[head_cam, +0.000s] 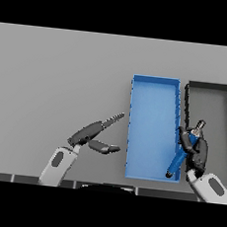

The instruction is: Pick up the blue pipe and place it into the blue bin.

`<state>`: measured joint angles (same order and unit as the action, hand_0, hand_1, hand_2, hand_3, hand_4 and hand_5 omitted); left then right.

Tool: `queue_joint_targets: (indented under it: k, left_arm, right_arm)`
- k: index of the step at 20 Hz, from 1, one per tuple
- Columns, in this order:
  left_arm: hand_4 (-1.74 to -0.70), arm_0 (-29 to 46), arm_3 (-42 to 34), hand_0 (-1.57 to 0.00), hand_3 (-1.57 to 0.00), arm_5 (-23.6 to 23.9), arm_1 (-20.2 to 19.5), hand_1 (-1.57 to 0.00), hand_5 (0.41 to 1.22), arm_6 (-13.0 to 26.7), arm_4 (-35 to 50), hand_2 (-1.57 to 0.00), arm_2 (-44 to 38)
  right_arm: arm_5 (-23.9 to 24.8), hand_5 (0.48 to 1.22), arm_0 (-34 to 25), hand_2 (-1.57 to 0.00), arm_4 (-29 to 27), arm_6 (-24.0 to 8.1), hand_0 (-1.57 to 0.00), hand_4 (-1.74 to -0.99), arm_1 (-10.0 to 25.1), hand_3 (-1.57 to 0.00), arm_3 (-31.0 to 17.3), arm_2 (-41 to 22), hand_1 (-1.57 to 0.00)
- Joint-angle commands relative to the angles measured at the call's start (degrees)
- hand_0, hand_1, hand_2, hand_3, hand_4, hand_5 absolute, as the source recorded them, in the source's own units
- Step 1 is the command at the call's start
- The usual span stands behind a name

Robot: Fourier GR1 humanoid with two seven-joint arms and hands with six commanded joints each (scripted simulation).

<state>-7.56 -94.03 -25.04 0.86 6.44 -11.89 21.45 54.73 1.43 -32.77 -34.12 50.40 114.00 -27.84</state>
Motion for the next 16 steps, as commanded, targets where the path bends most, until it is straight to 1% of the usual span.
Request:
queue_joint_targets:
  k: [1,2,4,5,7,9,11,12,13,14,16]
  left_arm:
    - [-0.88,0.38,-0.43,0.0,0.0,0.03,0.17,0.0,0.427,-0.53,-0.16,0.0,0.49]
    - [-0.88,0.61,-0.16,0.0,0.0,0.05,0.16,0.0,0.428,-0.3,-0.34,0.0,0.59]
    - [-0.88,0.77,-0.98,0.0,0.0,0.01,-0.09,0.0,0.429,-0.22,0.29,0.0,0.14]
    - [-0.88,0.51,-0.92,0.0,0.0,0.02,0.21,0.0,0.429,0.37,0.45,0.0,0.14]
    - [-0.89,0.44,-1.58,0.0,0.0,-0.07,0.13,0.0,0.428,0.94,0.64,0.0,0.09]
    - [-0.89,0.03,-1.25,0.0,0.0,0.0,0.25,0.0,0.426,1.2,0.48,0.0,0.1]
    - [-0.89,0.12,-0.67,0.0,0.0,-0.04,0.11,0.0,0.427,0.93,0.2,0.0,0.13]
    - [-0.89,-0.05,-0.88,0.0,0.0,-0.06,0.08,0.0,0.428,0.81,0.44,0.0,-0.08]
    - [-0.89,0.34,-1.23,0.0,0.0,-0.29,0.19,0.0,0.428,0.52,0.68,0.0,0.21]
    - [-0.89,0.59,-1.55,0.0,0.0,-0.51,-0.13,0.0,0.429,0.34,0.9,0.0,0.09]
    - [-0.89,0.54,-0.95,0.0,0.0,-0.12,0.17,0.0,0.429,0.99,0.35,0.0,0.25]
  right_arm:
    - [0.04,1.221,-2.39,-0.55,-1.69,-0.29,-0.6,-1.337,2.31,-0.32,-0.28,-3.42,-0.55]
    - [-0.28,1.186,-4.48,-0.44,-2.73,-0.3,-0.48,-1.275,3.94,-0.26,-0.19,-6.23,-0.44]
    - [-1.21,1.084,-8.93,-0.28,-4.37,-0.09,-0.31,-1.175,8.25,-0.16,-0.66,-12.08,-0.28]
    - [-1.43,1.03,-10.1,-0.22,-5.34,-0.84,-0.24,-1.142,9.63,-0.13,-0.62,-13.96,-0.22]
    - [-0.96,0.934,-12.92,-0.14,-9.64,-0.82,-0.16,-1.083,11.58,-0.08,-1.93,-18.52,-0.14]
    - [-0.56,0.868,-14.5,-0.09,-11.45,-0.78,-0.1,-1.071,12.41,-0.05,-2.37,-21.1,-0.09]
    - [-0.02,0.817,-17.99,-0.06,-13.34,-0.8,-0.06,-1.056,13.63,-0.03,-3.14,-25.42,-0.06]
    - [-0.59,0.787,-20.26,-0.05,-14.74,-0.82,-0.05,-1.051,15.1,-0.03,-3.75,-27.66,-0.05]
    - [-0.04,0.759,-21.83,-0.04,-15.41,-0.83,-0.04,-1.046,14.7,-0.02,-4.38,-29.14,-0.04]
    - [0.19,0.734,-22.15,-0.03,-15.6,-0.81,-0.03,-1.038,14.55,-0.02,-4.41,-29.94,-0.03]
    - [0.15,0.696,-23.58,-0.02,-16.27,-0.83,-0.02,-1.033,15.24,-0.01,-5.05,-31.02,-0.02]
